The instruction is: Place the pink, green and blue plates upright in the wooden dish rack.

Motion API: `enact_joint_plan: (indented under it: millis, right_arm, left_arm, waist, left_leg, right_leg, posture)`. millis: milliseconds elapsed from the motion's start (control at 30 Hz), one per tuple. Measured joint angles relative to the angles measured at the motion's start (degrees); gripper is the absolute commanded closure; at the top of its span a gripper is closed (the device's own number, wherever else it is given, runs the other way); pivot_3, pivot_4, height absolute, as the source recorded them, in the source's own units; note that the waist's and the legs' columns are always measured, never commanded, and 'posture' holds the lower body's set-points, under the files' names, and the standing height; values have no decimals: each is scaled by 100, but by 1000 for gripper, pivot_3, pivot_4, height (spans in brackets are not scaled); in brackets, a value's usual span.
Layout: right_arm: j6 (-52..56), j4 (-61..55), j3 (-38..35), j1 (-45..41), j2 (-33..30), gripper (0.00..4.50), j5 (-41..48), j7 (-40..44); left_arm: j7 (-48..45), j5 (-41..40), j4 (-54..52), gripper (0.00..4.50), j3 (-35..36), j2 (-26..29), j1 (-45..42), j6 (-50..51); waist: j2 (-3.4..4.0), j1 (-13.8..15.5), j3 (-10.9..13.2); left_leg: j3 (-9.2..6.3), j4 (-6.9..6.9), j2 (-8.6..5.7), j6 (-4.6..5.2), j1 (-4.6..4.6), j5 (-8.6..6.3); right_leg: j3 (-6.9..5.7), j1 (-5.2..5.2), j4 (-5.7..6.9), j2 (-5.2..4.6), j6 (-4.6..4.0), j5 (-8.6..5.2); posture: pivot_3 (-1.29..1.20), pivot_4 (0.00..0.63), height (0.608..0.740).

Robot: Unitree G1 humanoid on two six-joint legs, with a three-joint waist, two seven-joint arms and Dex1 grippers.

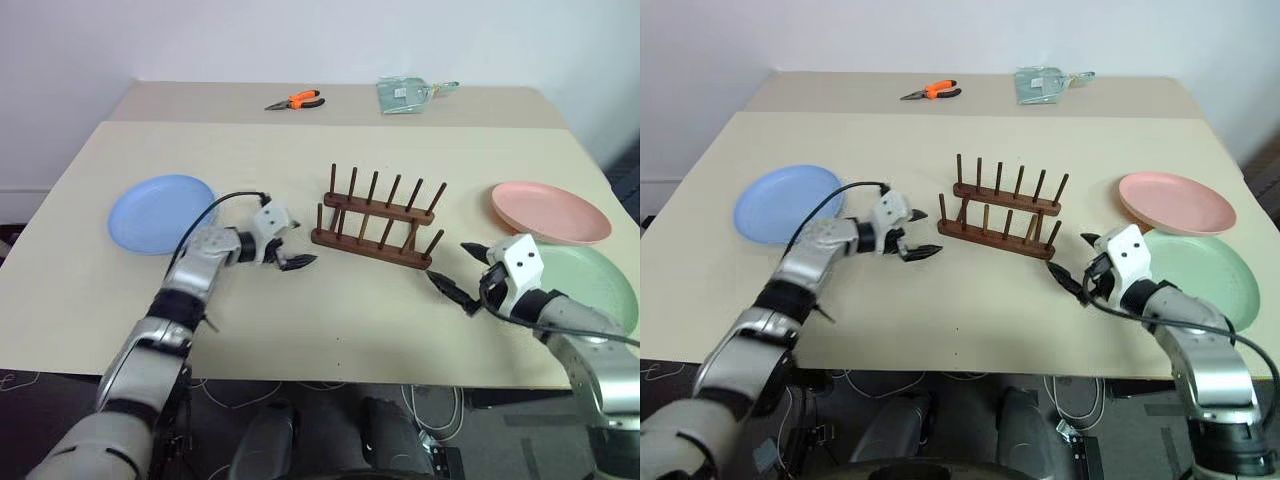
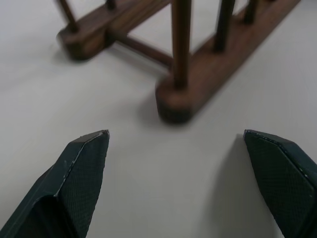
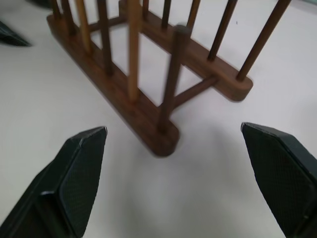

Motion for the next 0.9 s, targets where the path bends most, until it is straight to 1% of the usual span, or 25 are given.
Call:
enact_joint_plan:
  millis: [67, 167, 233, 333, 367, 433, 500, 600, 700, 833, 867, 900]
  right_arm:
    - [52, -275, -26, 235, 133, 52, -35, -216]
    - [87, -579, -122, 500, 221, 0, -61, -442]
    - [87, -702, -224, 691, 233, 0, -96, -565]
    - [86, -726, -310, 778, 233, 0, -103, -652]
    - [83, -726, -346, 772, 233, 0, -103, -663]
    - [81, -724, -399, 754, 221, 0, -106, -671]
    - [79, -717, -423, 736, 183, 0, -108, -649]
    - [79, -681, -507, 722, 30, 0, -102, -535]
    - [79, -572, -660, 761, -178, 0, -94, -342]
    - [69, -451, -686, 813, -216, 0, -101, -171]
    - [56, -437, -684, 833, -217, 0, -107, -147]
    - [45, -413, -684, 851, -218, 0, -117, -136]
  left_arm:
    - [-18, 137, 803, 54, -13, -261, -446, -348]
    - [-138, 272, 1446, 856, -19, -539, -771, -686]
    - [-296, 305, 1693, 1852, -17, -626, -867, -839]
    - [-613, 369, 1759, 3420, -19, -637, -878, -981]
    - [-601, 385, 1771, 3751, 1, -629, -876, -991]
    - [-747, 396, 1642, 3729, 6, -570, -793, -1051]
    - [-939, 353, 1263, 3729, 41, -505, -542, -1042]
    - [-1300, 244, 178, 3729, 16, -313, 115, -902]
    - [-1592, 200, -1297, 3729, -176, -10, 903, -626]
    - [-1679, 182, -2375, 3729, -357, 157, 1403, -78]
    - [-1662, 167, -2515, 2668, -364, 158, 1461, 95]
    - [-1598, 150, -2606, 2270, -364, 159, 1470, 234]
  waist:
    - [-1, -5, 0]
    - [-1, -18, 0]
    - [-2, -13, -1]
    - [-3, -23, -1]
    - [-3, -24, -1]
    - [-1, -25, -2]
    - [-1, -32, -2]
    - [1, -40, -3]
    - [2, -31, -3]
    - [3, -10, -4]
    - [3, -10, -3]
    - [2, -10, -3]
  left_leg:
    - [1, 0, 0, 2, -1, -1]
    - [4, -1, 2, 3, 2, -2]
    - [3, -2, 2, 3, 3, -2]
    - [4, 2, 2, 3, 4, -2]
    - [3, 2, 3, 3, 5, -2]
    - [3, -2, 5, 3, 7, -2]
    - [3, -4, 5, 4, 7, -2]
    - [1, -6, 6, 6, 6, -3]
    - [1, -6, 7, 6, 6, -3]
    - [1, -1, 8, 6, 6, -3]
    - [0, 0, 8, 6, 5, -3]
    - [-1, 0, 8, 6, 5, -3]
  right_leg:
    - [0, 1, -6, 0, 11, -6]
    - [0, 1, -5, 0, 22, -12]
    - [-1, 3, -5, 1, 23, -12]
    - [0, 6, -5, 1, 23, -12]
    - [0, 6, -1, 1, 23, -12]
    - [0, 6, -1, 2, 23, -12]
    - [0, 4, -1, 2, 20, -11]
    - [3, 3, -2, 2, 4, -2]
    - [6, 4, -2, 2, 2, -2]
    - [6, 7, -1, 2, 2, -3]
    - [6, 7, -1, 2, 7, -6]
    - [5, 7, -1, 2, 13, -10]
  posture:
    - [0, 150, 740]
    - [0, 150, 740]
    - [0, 150, 740]
    - [0, 150, 740]
    - [0, 150, 740]
    - [0, 150, 740]
    - [0, 150, 740]
    - [0, 150, 740]
    - [0, 150, 740]
    - [0, 150, 740]
    - [0, 150, 740]
    - [0, 150, 740]
